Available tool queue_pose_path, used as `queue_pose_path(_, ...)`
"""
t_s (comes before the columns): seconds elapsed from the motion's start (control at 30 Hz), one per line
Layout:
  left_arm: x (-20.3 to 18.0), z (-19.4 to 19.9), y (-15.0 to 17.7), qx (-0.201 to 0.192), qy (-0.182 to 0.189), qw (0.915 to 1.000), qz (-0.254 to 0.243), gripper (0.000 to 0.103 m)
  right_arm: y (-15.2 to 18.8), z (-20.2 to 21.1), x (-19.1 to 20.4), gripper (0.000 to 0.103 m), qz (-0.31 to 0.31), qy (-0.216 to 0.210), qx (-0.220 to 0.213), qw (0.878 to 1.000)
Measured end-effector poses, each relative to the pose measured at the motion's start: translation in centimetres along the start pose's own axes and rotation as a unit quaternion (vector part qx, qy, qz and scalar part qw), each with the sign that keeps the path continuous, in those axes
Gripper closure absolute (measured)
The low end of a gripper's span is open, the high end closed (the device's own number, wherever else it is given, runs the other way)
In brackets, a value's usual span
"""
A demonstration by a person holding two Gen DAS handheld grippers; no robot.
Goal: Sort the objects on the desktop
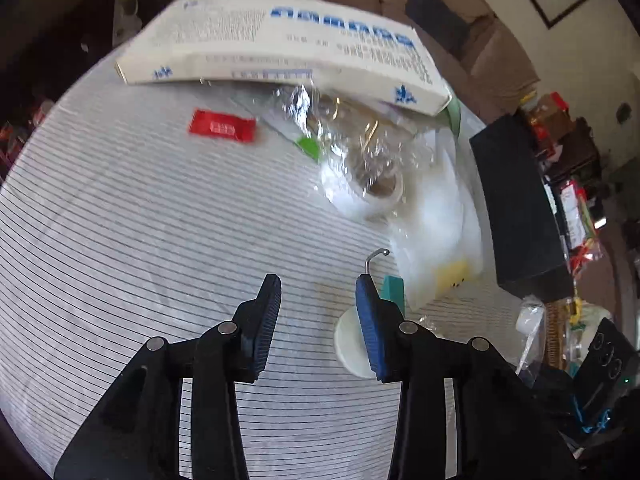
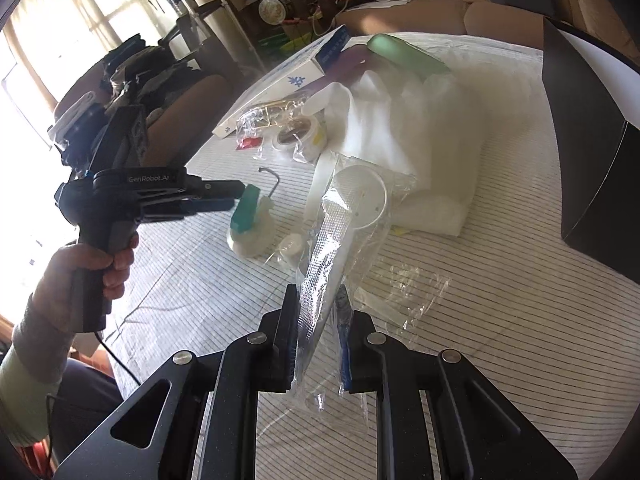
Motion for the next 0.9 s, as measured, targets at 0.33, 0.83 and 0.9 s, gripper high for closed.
queue_pose_path(0.33, -4.3, -1.3, 4.6, -0.009, -0.052, 0.9899, -0.132, 0.055, -0.4, -0.1, 0.8, 0.087, 0.008, 0.006, 0.003, 1.000)
queue_pose_path(0.83, -5.1, 0.2, 2.8, -0.042, -0.022, 0.9956, -0.081, 0.091, -0.3, 0.6, 0.7, 0.087, 0.000, 0.008, -0.005, 1.000)
queue_pose_path(0.9, -6.0, 1.6, 2.3, -0.053, -0.011, 0.9948, -0.087, 0.091, -0.5, 1.2, 0.4, 0.087, 0.000, 0.011, -0.011, 1.000)
Point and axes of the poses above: each gripper's, at about its wrist camera, not at the fingertips, and z roughly against the way its jaws point, x to its left, y to its underside, the point moved 10 cm from there along -z, roughly the way its jaws point, and after that the axes turned 14 degrees about z, right-handed, at the moved point
